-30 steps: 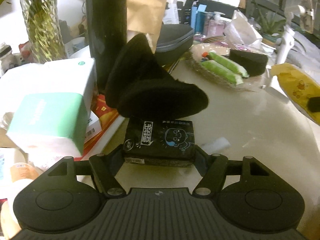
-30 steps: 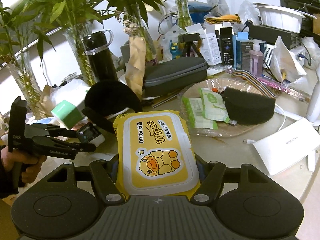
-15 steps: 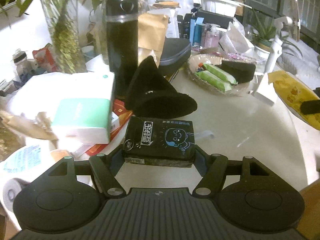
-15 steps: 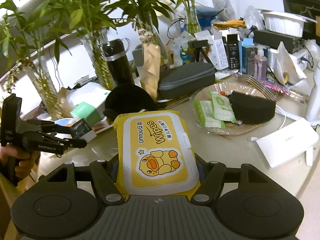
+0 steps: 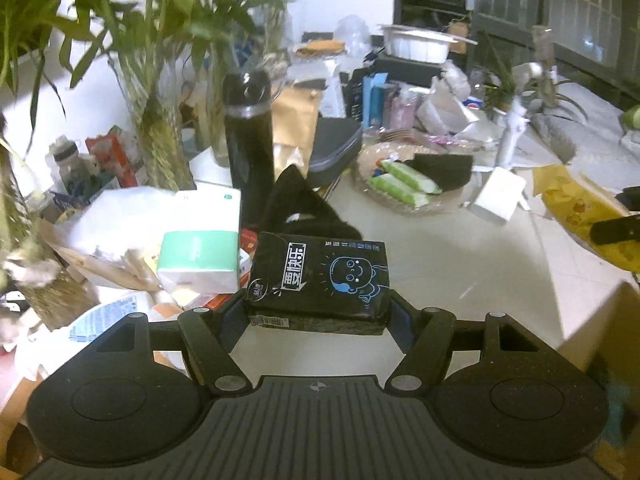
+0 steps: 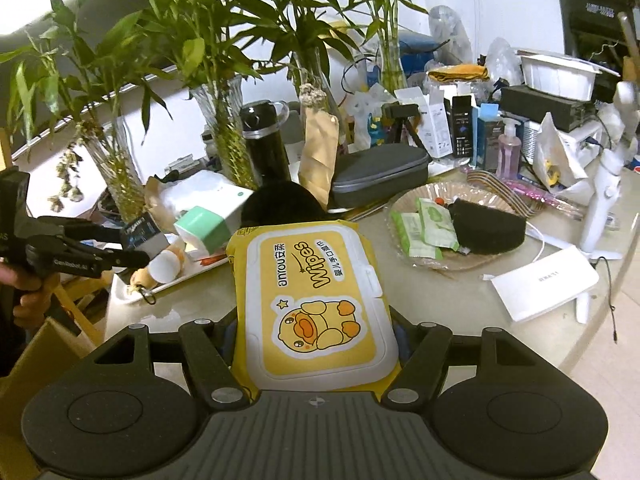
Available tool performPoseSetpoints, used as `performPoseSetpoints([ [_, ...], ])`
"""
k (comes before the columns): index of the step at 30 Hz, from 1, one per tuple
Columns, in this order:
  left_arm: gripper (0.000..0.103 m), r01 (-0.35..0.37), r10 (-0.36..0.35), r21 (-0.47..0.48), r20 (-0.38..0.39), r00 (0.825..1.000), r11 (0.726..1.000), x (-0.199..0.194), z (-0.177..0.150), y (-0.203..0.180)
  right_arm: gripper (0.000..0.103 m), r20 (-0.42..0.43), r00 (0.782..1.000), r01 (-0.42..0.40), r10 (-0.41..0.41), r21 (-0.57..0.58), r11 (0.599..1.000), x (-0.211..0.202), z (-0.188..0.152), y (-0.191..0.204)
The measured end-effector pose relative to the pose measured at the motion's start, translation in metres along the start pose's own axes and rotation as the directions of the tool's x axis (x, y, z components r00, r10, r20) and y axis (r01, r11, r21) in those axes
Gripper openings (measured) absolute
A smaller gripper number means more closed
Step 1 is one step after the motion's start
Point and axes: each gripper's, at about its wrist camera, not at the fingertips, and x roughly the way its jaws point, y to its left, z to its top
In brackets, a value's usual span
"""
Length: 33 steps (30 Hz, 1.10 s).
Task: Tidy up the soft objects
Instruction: 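Lift the black packet with the left gripper while the right carries the Wipes pack toward the box, then release the black packet into the box with the left gripper while the right drops the Wipes pack in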
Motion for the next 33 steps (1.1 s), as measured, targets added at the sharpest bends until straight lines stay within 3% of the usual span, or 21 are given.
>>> performPoseSetpoints([
  [9, 0.069, 0.046, -0.046, 0.036, 0.011, 0.999, 0.998, -0.061, -0.004, -0.026, 0.071, 0.033, 0.999, -0.015, 0.015, 0.002, 1.0, -0.049, -0.005, 0.02],
  [17, 0.069, 0.071, -0.07, 0.021, -0.038, 0.997, 0.997, -0.097, -0.021, -0.05, 0.071, 0.056, 0.997, -0.054, 0.055, -0.027, 0.998, -0.081, -0.014, 0.045],
  [29, 0.071, 0.085, -0.094, -0.068, -0.127, 0.987, 0.994, -0.107, -0.05, -0.076, 0.071, 0.095, 0.99, -0.1, 0.104, -0.036, 0.994, -0.116, -0.025, 0.065],
  [33, 0.081, 0.087, -0.096, -0.08, -0.117, 0.989, 0.993, -0.103, -0.061, -0.084, 0.071, 0.095, 0.989, -0.111, 0.114, -0.034, 0.993, -0.12, -0.031, 0.071],
])
